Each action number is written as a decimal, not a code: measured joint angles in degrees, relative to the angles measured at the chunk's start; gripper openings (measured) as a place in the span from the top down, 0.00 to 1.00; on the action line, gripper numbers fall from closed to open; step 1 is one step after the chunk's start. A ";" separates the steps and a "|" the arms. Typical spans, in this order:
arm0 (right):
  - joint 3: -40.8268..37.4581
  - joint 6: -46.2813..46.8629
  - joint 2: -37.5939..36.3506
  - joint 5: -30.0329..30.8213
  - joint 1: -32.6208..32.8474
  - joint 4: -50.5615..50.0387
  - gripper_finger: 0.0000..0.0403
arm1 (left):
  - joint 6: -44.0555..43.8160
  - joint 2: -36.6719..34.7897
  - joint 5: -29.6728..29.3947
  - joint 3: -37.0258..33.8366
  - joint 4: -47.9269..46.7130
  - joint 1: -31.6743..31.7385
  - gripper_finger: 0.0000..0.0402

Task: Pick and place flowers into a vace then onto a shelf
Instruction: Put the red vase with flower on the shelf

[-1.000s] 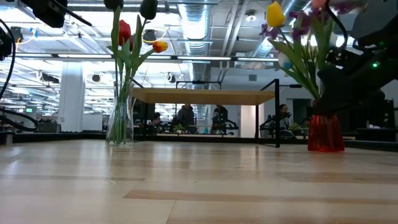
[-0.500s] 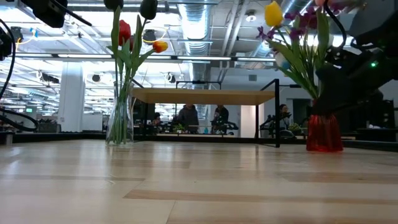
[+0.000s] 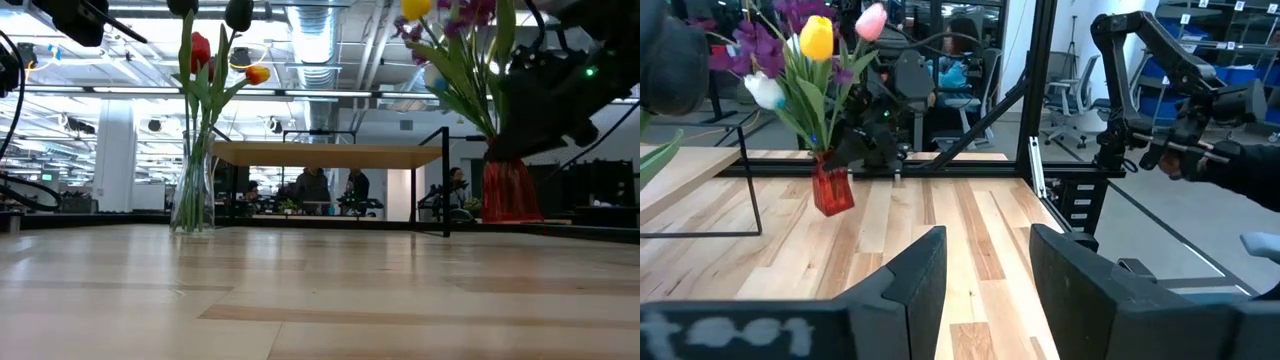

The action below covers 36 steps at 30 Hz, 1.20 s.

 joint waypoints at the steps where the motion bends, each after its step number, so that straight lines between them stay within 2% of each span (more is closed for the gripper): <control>1: 0.46 -0.29 0.00 0.01 0.00 0.01 0.69 | 0.00 0.00 0.00 0.00 0.00 0.00 0.66; 21: 16.70 -22.05 -0.07 -0.93 -1.78 3.08 0.68 | 0.00 0.00 -0.04 0.00 0.04 0.01 0.66; 27: 20.71 -32.15 -0.09 -7.25 -7.61 6.26 0.67 | 0.00 0.00 -0.05 0.00 0.07 0.02 0.66; 36: 24.68 -44.45 -0.09 -18.02 -20.31 12.09 0.67 | -0.02 0.00 -0.07 0.00 0.09 0.00 0.66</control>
